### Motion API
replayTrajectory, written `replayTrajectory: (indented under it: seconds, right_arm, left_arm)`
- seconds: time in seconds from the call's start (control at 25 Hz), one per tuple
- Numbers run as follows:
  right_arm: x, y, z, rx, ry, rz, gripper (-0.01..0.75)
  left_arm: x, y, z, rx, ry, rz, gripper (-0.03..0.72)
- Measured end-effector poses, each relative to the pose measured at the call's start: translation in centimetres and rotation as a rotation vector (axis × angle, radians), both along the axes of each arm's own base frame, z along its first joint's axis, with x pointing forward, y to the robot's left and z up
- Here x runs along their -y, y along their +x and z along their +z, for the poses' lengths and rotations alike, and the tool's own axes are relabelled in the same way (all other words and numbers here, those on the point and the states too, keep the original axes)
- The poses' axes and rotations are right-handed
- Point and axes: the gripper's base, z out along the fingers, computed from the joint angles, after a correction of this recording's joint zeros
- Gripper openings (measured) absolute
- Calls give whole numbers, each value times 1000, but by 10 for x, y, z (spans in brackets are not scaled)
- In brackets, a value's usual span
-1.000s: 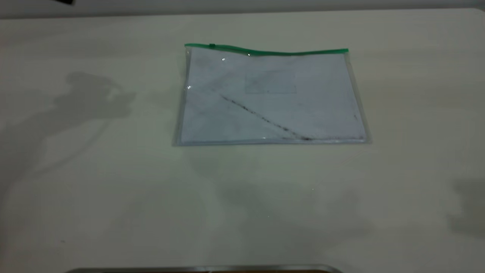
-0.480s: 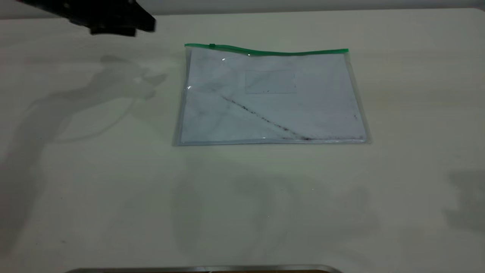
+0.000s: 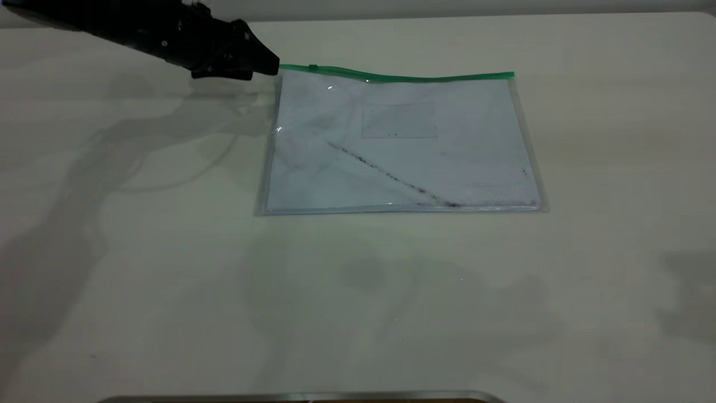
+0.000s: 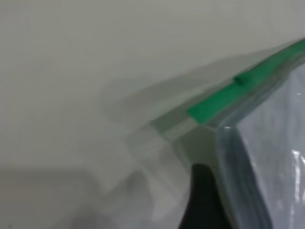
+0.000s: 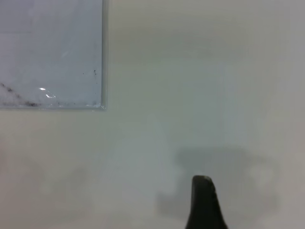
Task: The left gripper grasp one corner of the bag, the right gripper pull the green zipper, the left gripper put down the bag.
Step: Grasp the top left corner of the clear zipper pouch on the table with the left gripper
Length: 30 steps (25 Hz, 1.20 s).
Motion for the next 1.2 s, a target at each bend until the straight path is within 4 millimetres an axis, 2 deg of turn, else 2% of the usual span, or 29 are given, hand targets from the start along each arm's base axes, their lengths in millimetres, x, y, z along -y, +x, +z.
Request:
replayTrajectory:
  seconds: [0.64,1.0,1.08,1.16,1.2]
  right_arm:
    - [0,0,0,-5,0,0,558]
    - [0,-1,0,-8,1,1,558]
    - [0,-1,0,-8,1,1,558]
    - [0,-1,0,-8,1,1,558]
    - [0,-1,0,-8,1,1,558]
  left_arm:
    - [4,6,-27,-64,-39,-14,588]
    - [28,5,-34,-65,-72,-79,579]
    - [31,4,-34,-64,-71,-85,535]
    - [32,4,-35,-63,-67,-80,447]
    - [32,4,-36,-62,-68,-76,378]
